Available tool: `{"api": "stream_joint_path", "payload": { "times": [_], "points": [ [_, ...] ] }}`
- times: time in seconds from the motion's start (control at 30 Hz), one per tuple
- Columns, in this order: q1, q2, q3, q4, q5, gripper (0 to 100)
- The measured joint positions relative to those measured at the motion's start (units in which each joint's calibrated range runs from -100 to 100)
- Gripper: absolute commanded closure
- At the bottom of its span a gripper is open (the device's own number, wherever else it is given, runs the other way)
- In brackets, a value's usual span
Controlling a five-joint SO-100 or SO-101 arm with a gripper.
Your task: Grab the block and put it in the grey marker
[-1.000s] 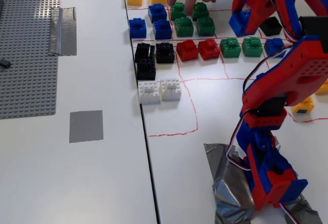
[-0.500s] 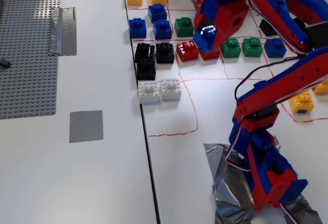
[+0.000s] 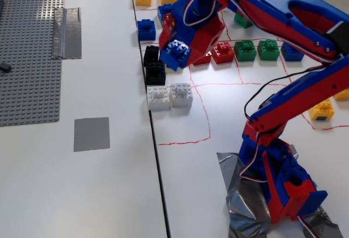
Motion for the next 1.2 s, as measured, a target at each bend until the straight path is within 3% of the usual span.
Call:
{"api": "stream_joint_path", "payload": {
  "times": [0.47,1.2],
  "points": [
    [-14.12,8.93,-0.09,-3.24,-4.15,100],
    [-22.17,32.46,-19.8,-4.53,-7.28,100]
  ]
}}
